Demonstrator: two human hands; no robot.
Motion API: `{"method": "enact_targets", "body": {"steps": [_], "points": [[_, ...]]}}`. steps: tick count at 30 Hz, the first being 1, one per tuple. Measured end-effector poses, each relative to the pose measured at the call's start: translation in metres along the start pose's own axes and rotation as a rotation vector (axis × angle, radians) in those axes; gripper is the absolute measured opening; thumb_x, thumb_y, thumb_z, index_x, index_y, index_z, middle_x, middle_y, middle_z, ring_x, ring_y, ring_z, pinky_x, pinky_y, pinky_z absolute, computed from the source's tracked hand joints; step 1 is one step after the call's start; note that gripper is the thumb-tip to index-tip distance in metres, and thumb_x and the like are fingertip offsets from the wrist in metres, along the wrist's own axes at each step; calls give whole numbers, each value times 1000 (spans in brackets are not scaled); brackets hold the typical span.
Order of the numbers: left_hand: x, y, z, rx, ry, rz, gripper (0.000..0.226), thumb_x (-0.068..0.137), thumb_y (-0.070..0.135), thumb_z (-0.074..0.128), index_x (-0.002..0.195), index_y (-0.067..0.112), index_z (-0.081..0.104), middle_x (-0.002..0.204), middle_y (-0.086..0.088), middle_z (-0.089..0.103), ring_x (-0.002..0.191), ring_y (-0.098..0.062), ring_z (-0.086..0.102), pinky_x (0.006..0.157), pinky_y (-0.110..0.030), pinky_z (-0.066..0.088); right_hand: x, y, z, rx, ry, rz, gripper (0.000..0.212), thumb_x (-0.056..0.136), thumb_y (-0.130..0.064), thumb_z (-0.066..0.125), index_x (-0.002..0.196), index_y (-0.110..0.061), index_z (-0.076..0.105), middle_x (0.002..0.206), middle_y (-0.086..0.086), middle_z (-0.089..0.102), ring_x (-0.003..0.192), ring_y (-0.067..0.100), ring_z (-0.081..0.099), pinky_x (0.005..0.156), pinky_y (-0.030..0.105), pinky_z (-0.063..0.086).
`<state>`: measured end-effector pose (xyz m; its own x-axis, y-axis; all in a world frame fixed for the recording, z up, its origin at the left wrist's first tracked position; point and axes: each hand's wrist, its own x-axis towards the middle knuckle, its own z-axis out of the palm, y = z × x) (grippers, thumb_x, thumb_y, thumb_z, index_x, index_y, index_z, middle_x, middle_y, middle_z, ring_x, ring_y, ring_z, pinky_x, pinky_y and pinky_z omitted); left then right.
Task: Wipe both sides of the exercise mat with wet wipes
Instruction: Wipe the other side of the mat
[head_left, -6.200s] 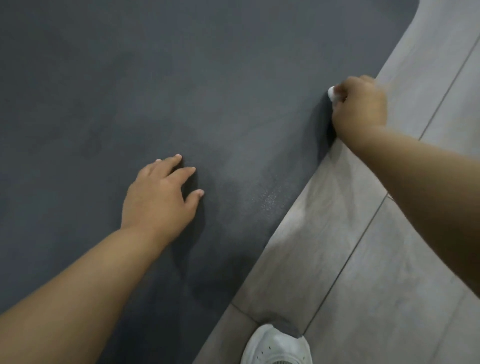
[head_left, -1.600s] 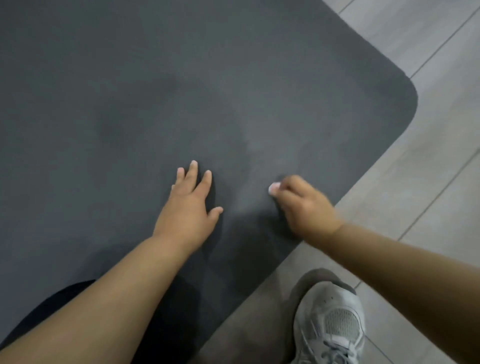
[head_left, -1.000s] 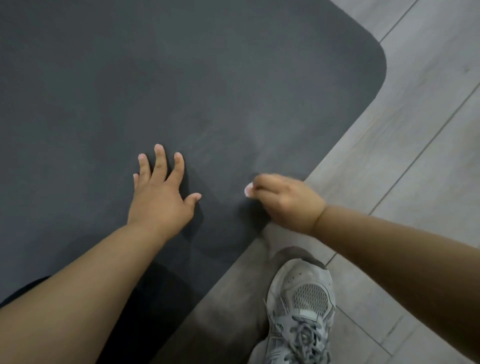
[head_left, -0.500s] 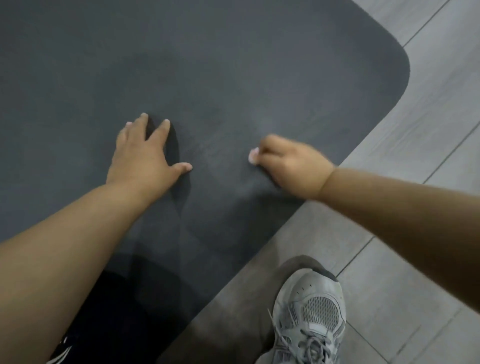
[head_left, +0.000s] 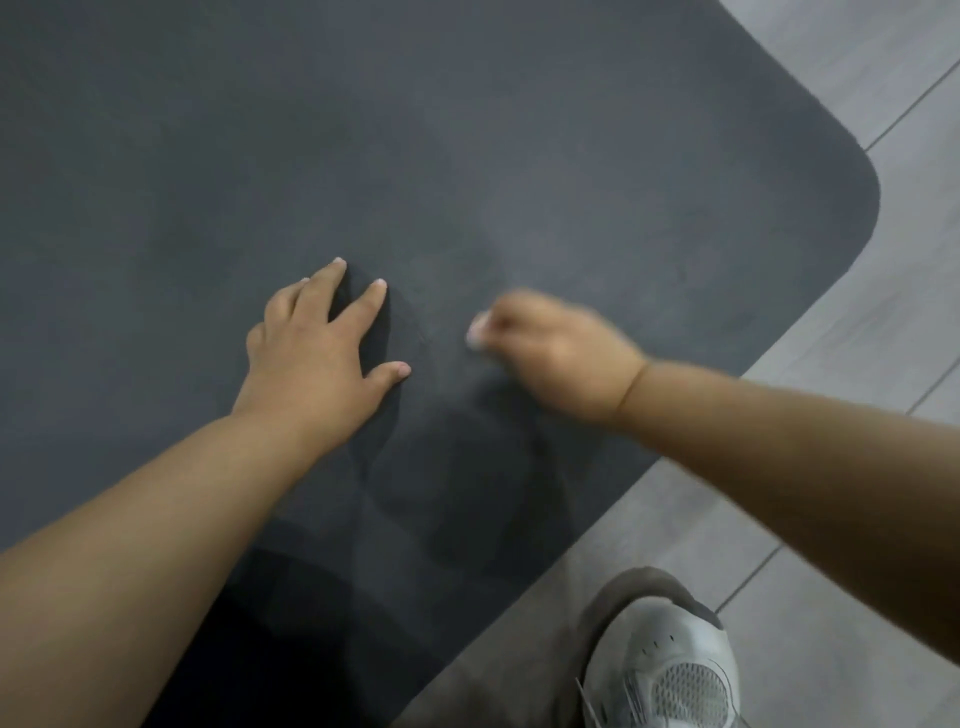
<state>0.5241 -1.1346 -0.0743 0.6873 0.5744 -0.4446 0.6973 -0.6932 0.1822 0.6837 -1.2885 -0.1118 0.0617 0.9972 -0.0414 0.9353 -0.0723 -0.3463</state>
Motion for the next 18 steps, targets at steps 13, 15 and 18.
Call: {"method": "enact_targets", "body": {"steps": [13,15,18], "points": [[71,-54,-41,-59,-13,-149,109,68,60,69,151,23,8,158,1,-9,144,-26,-11,118,-46,6,54,22,-10,34,192,46,31,97,-20,44,89,-2,68,81,16,59,62,32,55,54,35,50],[78,-56,-43,-50,-63,-150,113,65,62,70,151,24,6,158,3,-12,144,-27,-12,117,-50,9,67,50,-17,11,259,210,36,97,-28,42,90,-3,67,84,12,57,71,31,55,62,34,48],[80,-55,-40,-31,-68,-144,113,66,63,68,150,25,4,157,3,-15,144,-28,-12,116,-52,9,97,85,-30,-34,402,598,29,94,-21,43,89,3,58,81,0,39,73,22,39,66,31,33]]}}
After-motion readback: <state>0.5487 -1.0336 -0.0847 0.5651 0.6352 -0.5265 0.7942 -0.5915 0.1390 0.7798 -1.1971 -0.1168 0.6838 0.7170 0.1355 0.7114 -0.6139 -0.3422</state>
